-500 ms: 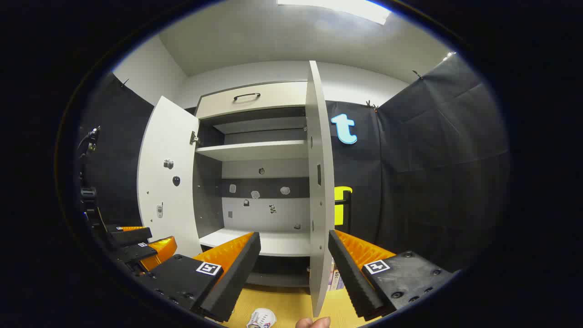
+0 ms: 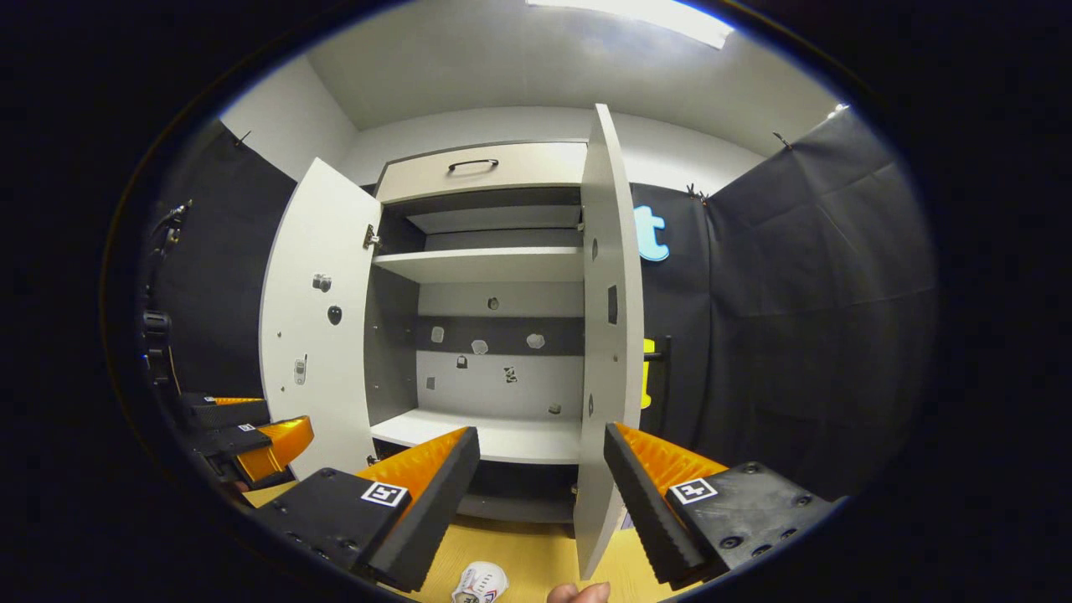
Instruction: Grab one shoe with the right hand and put it into the shoe cabinet, grab the other shoe with the left hand and put it into the shoe cabinet; then close the right door with the right hand and the left door with the left hand.
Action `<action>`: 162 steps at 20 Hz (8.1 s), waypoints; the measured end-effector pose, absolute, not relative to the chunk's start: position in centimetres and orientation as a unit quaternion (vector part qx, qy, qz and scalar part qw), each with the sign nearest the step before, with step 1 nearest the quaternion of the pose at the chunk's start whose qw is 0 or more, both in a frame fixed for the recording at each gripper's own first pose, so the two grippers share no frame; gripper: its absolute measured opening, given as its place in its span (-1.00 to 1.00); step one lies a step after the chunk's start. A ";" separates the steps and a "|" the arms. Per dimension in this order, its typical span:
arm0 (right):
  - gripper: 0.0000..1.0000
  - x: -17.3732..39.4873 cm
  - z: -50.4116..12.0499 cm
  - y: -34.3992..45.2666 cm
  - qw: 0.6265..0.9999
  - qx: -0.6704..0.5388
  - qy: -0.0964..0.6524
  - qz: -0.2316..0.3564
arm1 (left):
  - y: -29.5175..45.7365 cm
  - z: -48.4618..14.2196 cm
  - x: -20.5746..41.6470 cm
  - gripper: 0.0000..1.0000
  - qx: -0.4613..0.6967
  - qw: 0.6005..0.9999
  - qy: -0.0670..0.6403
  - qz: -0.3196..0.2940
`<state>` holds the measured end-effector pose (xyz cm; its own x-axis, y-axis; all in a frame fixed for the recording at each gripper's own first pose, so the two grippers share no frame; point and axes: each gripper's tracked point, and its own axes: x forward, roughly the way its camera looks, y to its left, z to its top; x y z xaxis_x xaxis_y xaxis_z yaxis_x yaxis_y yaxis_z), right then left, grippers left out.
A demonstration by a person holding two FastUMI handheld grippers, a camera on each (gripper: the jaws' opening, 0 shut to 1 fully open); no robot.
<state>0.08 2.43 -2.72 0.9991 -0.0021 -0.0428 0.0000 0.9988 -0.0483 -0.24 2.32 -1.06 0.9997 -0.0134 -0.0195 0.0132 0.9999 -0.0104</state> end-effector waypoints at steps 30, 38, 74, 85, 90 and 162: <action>0.31 -8.9 -42.5 13.2 0.893 0.048 0.448 0.007 | 9.4 -3.8 -0.1 0.89 0.002 1.000 -0.004 -0.021; -0.20 -9.3 -51.7 13.0 0.864 0.032 0.501 -0.035 | 11.5 -6.6 -0.3 0.89 0.001 1.000 0.017 -0.009; -0.90 4.3 -24.5 11.3 0.946 0.063 0.316 0.037 | 8.9 -4.9 -2.9 0.89 -0.011 0.999 0.021 -0.030; -0.90 24.8 -18.1 10.7 0.962 0.010 0.273 0.023 | 8.5 -6.0 -1.2 0.89 -0.019 0.998 0.034 -0.042; -0.90 32.8 -21.6 9.9 0.949 -0.023 0.315 0.015 | 9.5 -6.6 -0.5 0.89 -0.023 0.998 0.039 -0.041; 0.97 0.7 -4.4 4.0 0.998 -0.001 0.064 -0.030 | 5.8 -44.9 0.7 0.41 0.018 0.963 0.254 -0.093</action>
<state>0.68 4.00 -4.39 0.9901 -0.0600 -0.1270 0.0596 0.9982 -0.0065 0.65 5.78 -44.86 0.8540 -0.1704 -0.4915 0.1891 0.9819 -0.0117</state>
